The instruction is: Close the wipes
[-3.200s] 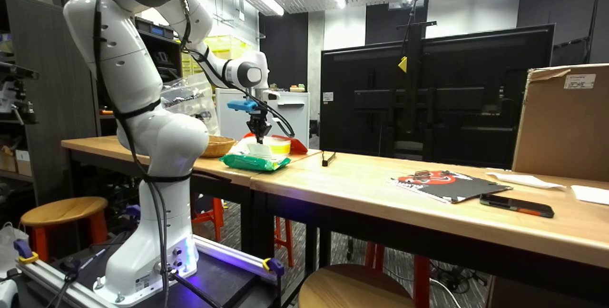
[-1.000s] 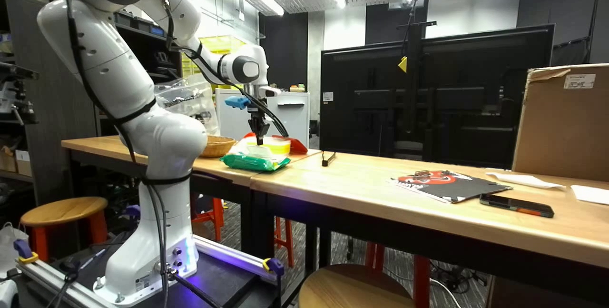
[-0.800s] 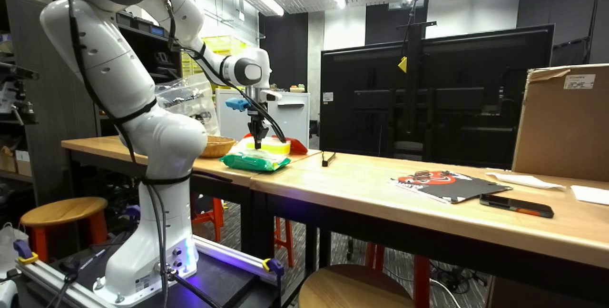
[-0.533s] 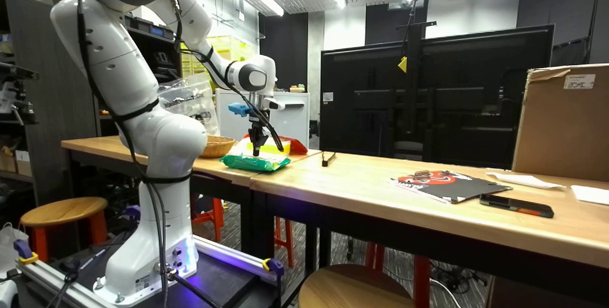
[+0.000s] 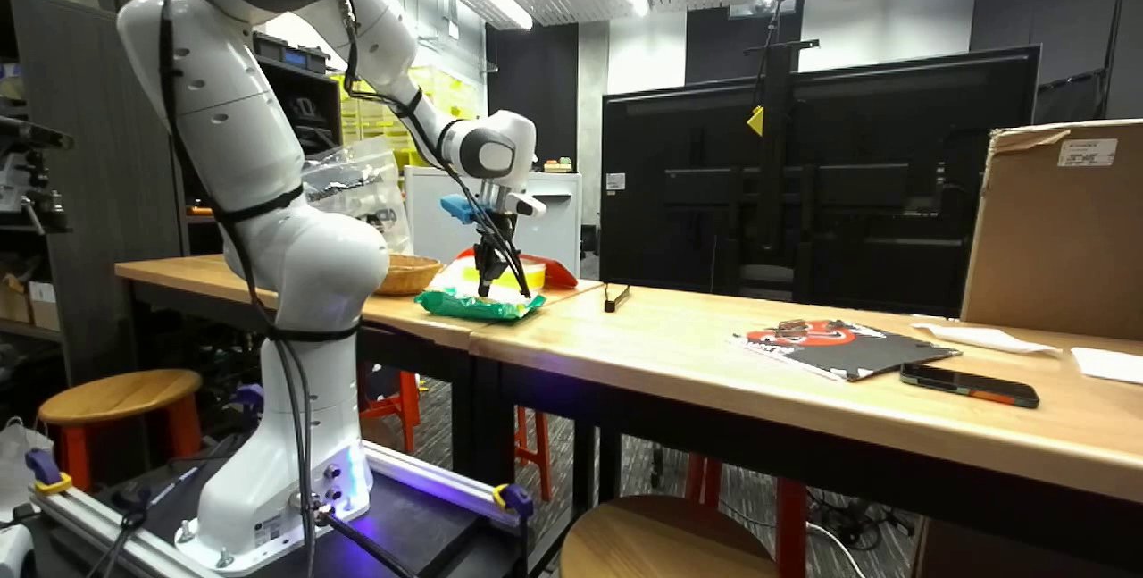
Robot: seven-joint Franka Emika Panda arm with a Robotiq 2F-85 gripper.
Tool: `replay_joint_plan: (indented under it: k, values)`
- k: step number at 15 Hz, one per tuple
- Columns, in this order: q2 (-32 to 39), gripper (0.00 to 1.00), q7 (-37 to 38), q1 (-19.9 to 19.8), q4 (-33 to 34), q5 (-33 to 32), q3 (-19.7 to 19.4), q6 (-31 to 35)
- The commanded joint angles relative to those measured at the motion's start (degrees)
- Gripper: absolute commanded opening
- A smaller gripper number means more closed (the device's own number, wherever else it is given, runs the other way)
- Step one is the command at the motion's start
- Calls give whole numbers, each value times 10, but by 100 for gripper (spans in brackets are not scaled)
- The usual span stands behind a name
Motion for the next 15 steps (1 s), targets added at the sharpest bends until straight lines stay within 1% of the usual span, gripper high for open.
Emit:
replay_joint_plan:
  k: [1, 6, 15]
  values:
    - [39, 0, -11, 0, 21, 22, -1, -6]
    - [65, 0, 20, -4, 53, 3, 14, -48]
    - [115, 0, 13, 3, 90, 12, 18, -80]
